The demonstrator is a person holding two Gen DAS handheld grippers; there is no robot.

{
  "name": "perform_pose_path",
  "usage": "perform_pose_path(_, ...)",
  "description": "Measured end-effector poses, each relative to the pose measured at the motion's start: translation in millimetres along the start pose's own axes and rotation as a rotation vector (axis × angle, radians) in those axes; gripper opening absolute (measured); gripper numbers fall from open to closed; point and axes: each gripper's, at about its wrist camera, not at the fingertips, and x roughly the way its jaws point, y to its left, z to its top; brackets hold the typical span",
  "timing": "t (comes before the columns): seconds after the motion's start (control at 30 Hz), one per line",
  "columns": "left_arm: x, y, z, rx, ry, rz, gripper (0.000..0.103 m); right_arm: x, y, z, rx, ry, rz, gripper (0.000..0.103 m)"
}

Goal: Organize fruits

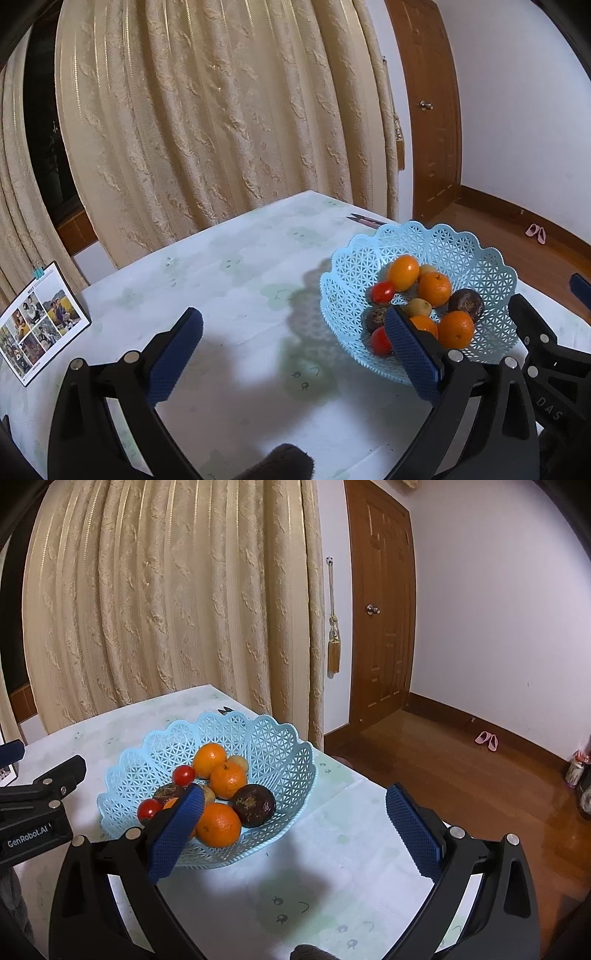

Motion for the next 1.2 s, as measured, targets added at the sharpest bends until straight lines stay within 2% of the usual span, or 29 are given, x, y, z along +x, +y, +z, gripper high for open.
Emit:
perform_pose_path(0.37,-0.1,-3.3,-1.9,0.022,0.000,-0.002,0.098,2.5,9.9,-2.9,-0.051,-0.002,0.000,0.100)
perform_pose_path(1.2,1.9,-7.9,-3.4,0.036,0.007,-0.001,0.098,4.5,11.0,-5.9,-0.052,0.007,0.005,0.100)
